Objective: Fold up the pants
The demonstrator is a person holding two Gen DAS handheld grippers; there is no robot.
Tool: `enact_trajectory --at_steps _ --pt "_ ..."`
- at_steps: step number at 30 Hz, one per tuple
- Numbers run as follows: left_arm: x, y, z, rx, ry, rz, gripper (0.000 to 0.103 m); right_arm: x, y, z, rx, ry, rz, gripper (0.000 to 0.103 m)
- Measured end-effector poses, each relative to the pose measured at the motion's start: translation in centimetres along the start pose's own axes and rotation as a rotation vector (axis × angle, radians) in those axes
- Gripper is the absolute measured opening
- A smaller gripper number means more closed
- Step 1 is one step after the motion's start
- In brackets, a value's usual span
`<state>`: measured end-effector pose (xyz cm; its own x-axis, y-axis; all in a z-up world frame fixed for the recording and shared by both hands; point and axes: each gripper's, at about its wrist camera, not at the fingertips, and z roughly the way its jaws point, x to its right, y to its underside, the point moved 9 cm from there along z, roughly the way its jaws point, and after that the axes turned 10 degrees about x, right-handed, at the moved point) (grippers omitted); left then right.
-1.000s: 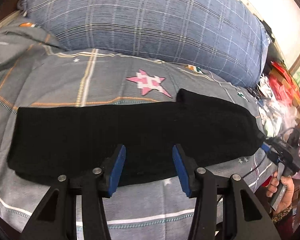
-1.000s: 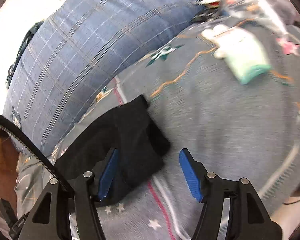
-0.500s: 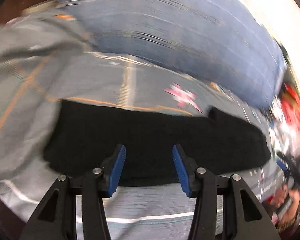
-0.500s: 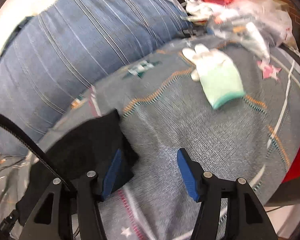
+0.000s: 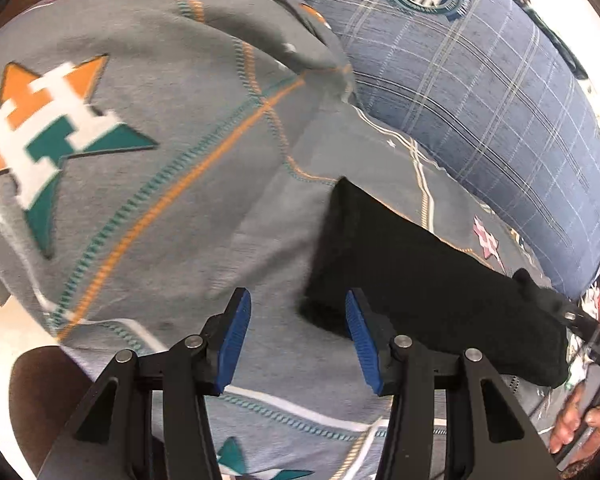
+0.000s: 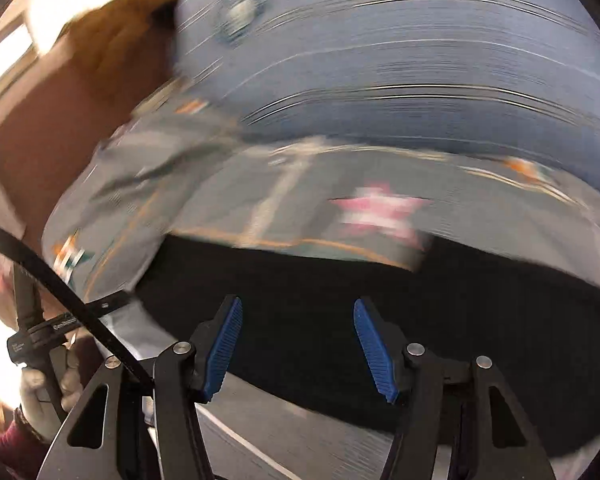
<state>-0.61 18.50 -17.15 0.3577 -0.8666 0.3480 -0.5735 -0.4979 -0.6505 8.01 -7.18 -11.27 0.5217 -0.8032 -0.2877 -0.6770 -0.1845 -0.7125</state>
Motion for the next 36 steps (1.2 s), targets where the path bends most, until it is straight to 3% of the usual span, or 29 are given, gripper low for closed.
enact_trajectory --at_steps 4,8,11,14,17,21,24,28,31,32,33,34,36 --pt "-1.8 -1.1 -1.5 0.042 -0.018 -0.023 0.048 -6.9 0.7 6.2 -0.099 -0.157 -0.009 0.062" --pt "-4.2 -2.1 -2.8 0.072 -0.031 -0.078 0.048 -10.9 2.7 11.0 -0.185 -0.331 0.123 0.060" --pt "-5.1 -2.4 -3.2 0.073 -0.023 -0.108 0.048 -12.7 4.9 12.5 -0.293 -0.454 0.243 0.060" --pt "-4.8 -2.4 -2.9 0.066 0.009 -0.121 0.048 -14.2 7.0 10.8 -0.371 -0.521 0.217 0.060" --pt "-3.4 -1.6 -1.7 0.038 0.049 -0.109 0.048 -12.7 5.1 9.1 -0.323 -0.477 0.154 0.060" --pt "-1.4 -0.3 0.5 -0.009 0.115 -0.109 0.048 -10.0 0.6 9.7 -0.256 -0.319 0.062 0.061" --pt "-0.5 0.6 1.9 -0.035 0.140 -0.113 0.048 -10.1 -0.9 12.1 -0.290 -0.269 -0.024 0.062" --pt "0.7 2.1 3.3 -0.067 0.176 -0.110 0.048 -11.1 -0.4 15.6 -0.369 -0.227 -0.159 0.065" --pt "1.5 2.1 3.5 -0.033 0.166 -0.075 0.048 -12.3 0.5 17.2 -0.406 -0.195 -0.263 0.069" --pt "1.7 2.2 3.6 -0.029 0.166 -0.061 0.045 -12.7 0.8 17.5 -0.413 -0.184 -0.300 0.071" --pt "1.8 2.2 3.6 -0.019 0.170 -0.059 0.024 -13.2 1.1 17.8 -0.420 -0.174 -0.335 0.073" --pt "2.1 2.4 3.7 -0.031 0.202 -0.068 0.012 -13.5 1.5 18.1 -0.426 -0.162 -0.370 0.074" --pt "2.1 2.4 3.6 -0.029 0.219 -0.086 0.011 -14.1 2.1 18.4 -0.436 -0.132 -0.446 0.073"
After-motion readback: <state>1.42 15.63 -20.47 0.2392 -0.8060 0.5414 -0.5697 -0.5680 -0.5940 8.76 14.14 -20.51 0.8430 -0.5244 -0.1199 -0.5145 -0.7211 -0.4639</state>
